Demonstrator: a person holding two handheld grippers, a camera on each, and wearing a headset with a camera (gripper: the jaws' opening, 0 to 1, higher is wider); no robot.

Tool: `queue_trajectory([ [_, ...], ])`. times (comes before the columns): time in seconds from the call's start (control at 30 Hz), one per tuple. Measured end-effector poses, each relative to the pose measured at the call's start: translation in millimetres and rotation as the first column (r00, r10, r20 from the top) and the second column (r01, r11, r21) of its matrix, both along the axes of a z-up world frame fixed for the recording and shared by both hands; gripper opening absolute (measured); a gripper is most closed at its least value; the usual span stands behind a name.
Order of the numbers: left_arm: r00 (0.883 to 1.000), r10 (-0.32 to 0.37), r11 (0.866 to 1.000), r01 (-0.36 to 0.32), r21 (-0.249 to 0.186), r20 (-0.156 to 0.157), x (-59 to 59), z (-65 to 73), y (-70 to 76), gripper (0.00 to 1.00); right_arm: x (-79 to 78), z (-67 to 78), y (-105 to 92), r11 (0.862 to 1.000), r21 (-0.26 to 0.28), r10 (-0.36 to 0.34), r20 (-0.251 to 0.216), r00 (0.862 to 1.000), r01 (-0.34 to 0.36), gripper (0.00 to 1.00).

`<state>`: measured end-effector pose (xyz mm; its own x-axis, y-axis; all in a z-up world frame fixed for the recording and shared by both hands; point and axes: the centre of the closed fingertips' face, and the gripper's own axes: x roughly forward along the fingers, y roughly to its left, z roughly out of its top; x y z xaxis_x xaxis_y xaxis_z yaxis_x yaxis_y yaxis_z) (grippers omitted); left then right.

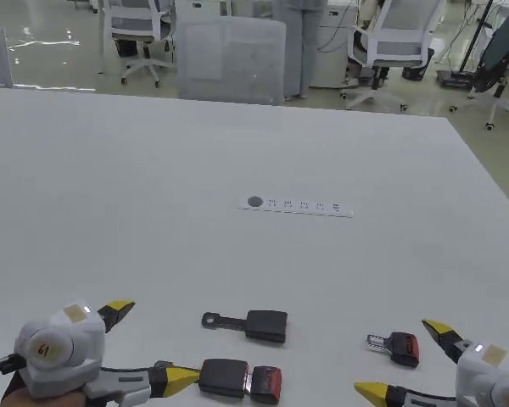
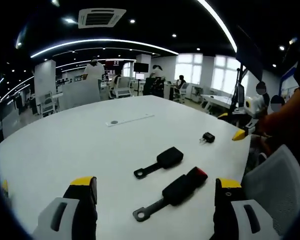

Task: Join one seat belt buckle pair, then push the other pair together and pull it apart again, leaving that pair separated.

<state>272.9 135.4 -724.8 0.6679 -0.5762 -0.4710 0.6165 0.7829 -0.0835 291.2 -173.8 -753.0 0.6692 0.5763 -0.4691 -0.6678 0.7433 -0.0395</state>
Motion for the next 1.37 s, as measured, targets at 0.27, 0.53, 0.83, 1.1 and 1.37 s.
queue_trajectory([
  [0.27, 1.0, 0.01, 1.0, -0.01, -0.011, 0.001, -6.8, 0.6, 4.5, 1.0, -17.3, -4.3, -3.0, 1.0, 0.008, -0.029, -0.011, 1.0, 0.029, 0.98],
  [0.53, 1.0, -0.008, 1.0, 0.008, -0.011, 0.001, -7.6, -0.7, 4.8, 1.0, -16.5, 1.1, -3.9, 1.0, 0.005, -0.02, -0.001, 1.0, 0.02, 0.98],
  [0.83, 1.0, -0.022, 1.0, 0.022, -0.001, 0.007, -5.0, -0.7, 11.1, 1.0, -14.1, 5.5, -1.7, 1.0, -0.013, -0.004, 0.013, 1.0, 0.005, 0.98],
  [1.1, 1.0, -0.022, 1.0, 0.022, 0.004, 0.016, -4.3, 1.6, 12.8, 1.0, -13.9, 5.2, 2.3, 1.0, -0.017, 0.0, 0.013, 1.0, 0.0, 0.98],
  [1.37, 0.999, -0.03, 1.0, 0.03, 0.007, 0.025, -2.7, 4.9, 13.2, 1.0, -11.5, 5.8, 3.7, 1.0, -0.013, -0.007, 0.019, 1.0, 0.007, 0.98],
])
